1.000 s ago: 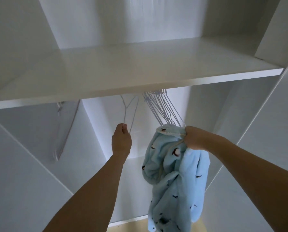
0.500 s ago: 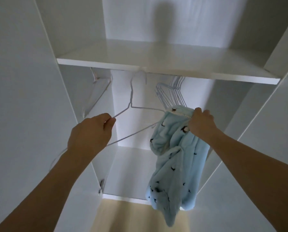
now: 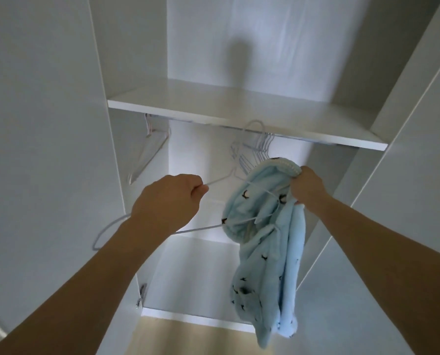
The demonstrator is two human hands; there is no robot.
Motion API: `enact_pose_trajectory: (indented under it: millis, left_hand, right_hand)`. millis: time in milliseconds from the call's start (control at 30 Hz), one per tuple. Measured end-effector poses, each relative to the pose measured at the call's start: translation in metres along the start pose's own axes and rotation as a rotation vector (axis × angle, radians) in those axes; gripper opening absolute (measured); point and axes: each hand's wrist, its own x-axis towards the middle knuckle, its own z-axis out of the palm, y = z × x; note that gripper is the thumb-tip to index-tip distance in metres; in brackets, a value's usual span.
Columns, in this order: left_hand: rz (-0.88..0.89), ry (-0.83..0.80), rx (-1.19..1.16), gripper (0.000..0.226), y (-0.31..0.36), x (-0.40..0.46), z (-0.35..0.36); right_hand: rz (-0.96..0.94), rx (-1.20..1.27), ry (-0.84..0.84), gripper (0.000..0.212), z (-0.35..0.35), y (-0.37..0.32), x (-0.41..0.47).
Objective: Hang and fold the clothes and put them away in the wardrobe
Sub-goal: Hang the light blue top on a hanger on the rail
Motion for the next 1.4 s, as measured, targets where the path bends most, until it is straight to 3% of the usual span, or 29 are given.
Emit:
enact_pose_trajectory:
  millis: [233,433,600,700,800,1000,1100,1133,1200,1267,1300,1333,1367,1400]
  left_hand:
    - [0.018,-0.101,-0.298,0.031,0.009,0.015,0.006]
    - [0.067,-0.118,-0.52,0.029,0.006,0.017,0.009]
    - [0.121,-0.3,-0.663,0.029,-0.021,0.023,-0.015]
    - [0.077,-0.572,-0.746,0.031,-0.031,0.043,-0.039]
    - [0.139,-0.717,-0.636,0.03,-0.018,0.066,-0.052]
    - [0.106,-0.507,-0.63,0.031,-0.007,0.096,-0.035]
    - [0.145,-0.314,-0.482,0.029,-0.001,0.1,-0.024]
    - [0.174,-0.19,-0.335,0.025,0.003,0.102,-0.02]
    - [0.229,0.256,0.031,0.022,0.008,0.098,-0.008]
    - [0.29,0.628,-0.04,0.031,0.015,0.08,0.015]
    - [0.294,0.691,-0.191,0.025,0.022,0.068,0.029]
    - [0.254,0.612,-0.381,0.015,0.029,0.056,0.043]
    - [0.116,0.398,-0.586,0.008,0.036,0.05,0.055]
    - [-0.109,0.072,-0.778,0.014,0.041,0.05,0.066]
  right_hand:
    - [-0.209,-0.22,-0.011,0.029,-0.014,-0.023,-0.023]
    - [-0.36,-0.35,0.08,0.023,-0.028,-0.032,-0.038]
    - [-0.401,-0.07,-0.034,0.018,-0.045,-0.034,-0.048]
    - [-0.36,-0.005,0.025,0.023,-0.055,-0.028,-0.051]
    - [-0.317,0.145,-0.02,0.024,-0.051,-0.036,-0.056]
    - [-0.287,0.161,-0.117,0.013,-0.038,-0.046,-0.048]
    - [-0.265,0.227,-0.187,0.006,-0.036,-0.047,-0.046]
    - [-0.284,0.233,-0.184,0.011,-0.036,-0.048,-0.045]
    - [-0.321,0.264,-0.122,0.014,-0.039,-0.053,-0.044]
    - [-0.311,0.298,-0.005,0.015,-0.046,-0.055,-0.04]
    - [-0.301,0.308,0.051,0.015,-0.05,-0.054,-0.037]
    - [-0.289,0.315,0.091,0.015,-0.054,-0.054,-0.034]
    - [-0.277,0.321,0.119,0.015,-0.059,-0.054,-0.031]
    - [-0.27,0.332,0.134,0.017,-0.062,-0.057,-0.031]
